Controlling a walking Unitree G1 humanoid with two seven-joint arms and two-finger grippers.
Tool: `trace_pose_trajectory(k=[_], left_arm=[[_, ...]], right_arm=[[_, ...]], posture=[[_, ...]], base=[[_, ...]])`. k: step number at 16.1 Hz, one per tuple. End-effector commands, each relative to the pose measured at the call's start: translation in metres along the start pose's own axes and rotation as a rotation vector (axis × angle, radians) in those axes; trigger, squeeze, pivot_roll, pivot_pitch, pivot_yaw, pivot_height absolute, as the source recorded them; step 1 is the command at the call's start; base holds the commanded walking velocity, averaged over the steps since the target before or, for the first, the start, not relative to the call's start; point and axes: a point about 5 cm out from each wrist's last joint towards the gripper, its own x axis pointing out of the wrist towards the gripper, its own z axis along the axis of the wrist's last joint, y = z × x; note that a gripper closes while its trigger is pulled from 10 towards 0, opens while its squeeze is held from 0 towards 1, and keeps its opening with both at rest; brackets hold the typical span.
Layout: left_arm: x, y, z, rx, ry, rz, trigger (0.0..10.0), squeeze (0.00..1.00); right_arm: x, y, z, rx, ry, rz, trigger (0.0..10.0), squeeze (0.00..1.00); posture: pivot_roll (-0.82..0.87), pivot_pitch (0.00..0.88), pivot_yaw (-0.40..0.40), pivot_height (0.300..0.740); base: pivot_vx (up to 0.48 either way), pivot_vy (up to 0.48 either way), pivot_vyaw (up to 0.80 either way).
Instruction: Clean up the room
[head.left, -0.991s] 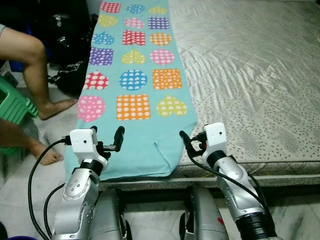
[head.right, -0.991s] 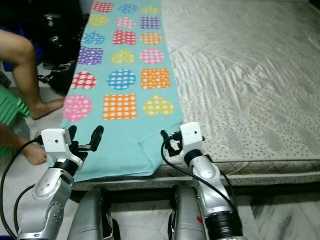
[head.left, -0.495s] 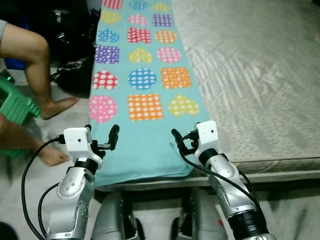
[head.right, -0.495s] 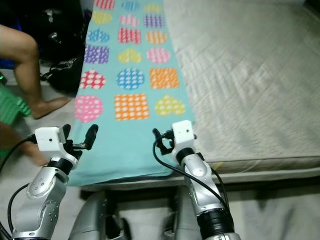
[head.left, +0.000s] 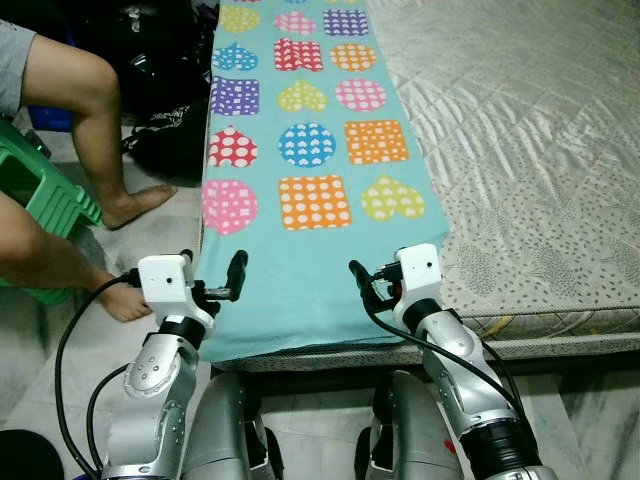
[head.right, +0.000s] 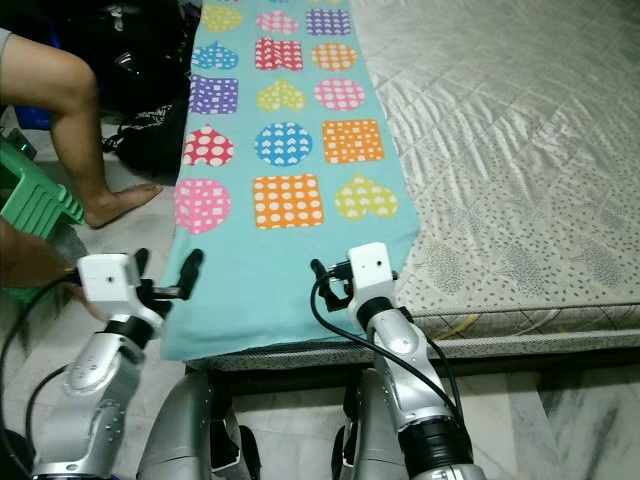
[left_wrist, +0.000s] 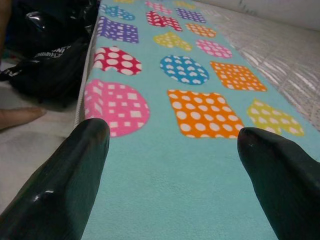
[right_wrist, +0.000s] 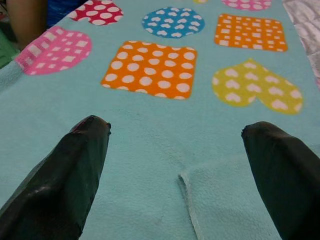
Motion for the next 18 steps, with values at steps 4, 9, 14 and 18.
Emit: trace_pose_trajectory(k=[4,9,14,18], left_arm=[[-0.006,0.002,-0.006,0.016,0.037,0.012,10.0,0.00],[-0.024,-0.001,-0.001,0.036,0.042,-0.041,10.0,0.00],[-0.053,0.007,-0.002,0.038,0.093,-0.016,10.0,0.00],[-0.064,-0.002,-0.002,0.018,0.123,-0.026,10.0,0.00]], right_arm=[[0.010,0.019,-0.004,0.002,0.016,0.041,10.0,0.00],[0.034,0.045,-0.006,-0.004,0.043,0.032,10.0,0.00],[0.047,0.027,-0.002,-0.020,0.074,-0.101,10.0,0.00],[0.044,0.007,-0.009,-0.022,0.107,-0.190,10.0,0.00]], posture=[[0.01,0.210,-0.003,0.585],[0.09,0.235,-0.023,0.585],[0.14,0.279,-0.031,0.585],[0.14,0.325,-0.029,0.585]], base=[[0.000,0.000,0.00],[0.000,0.000,0.00],[0.000,0.000,0.00],[0.000,0.000,0.00]])
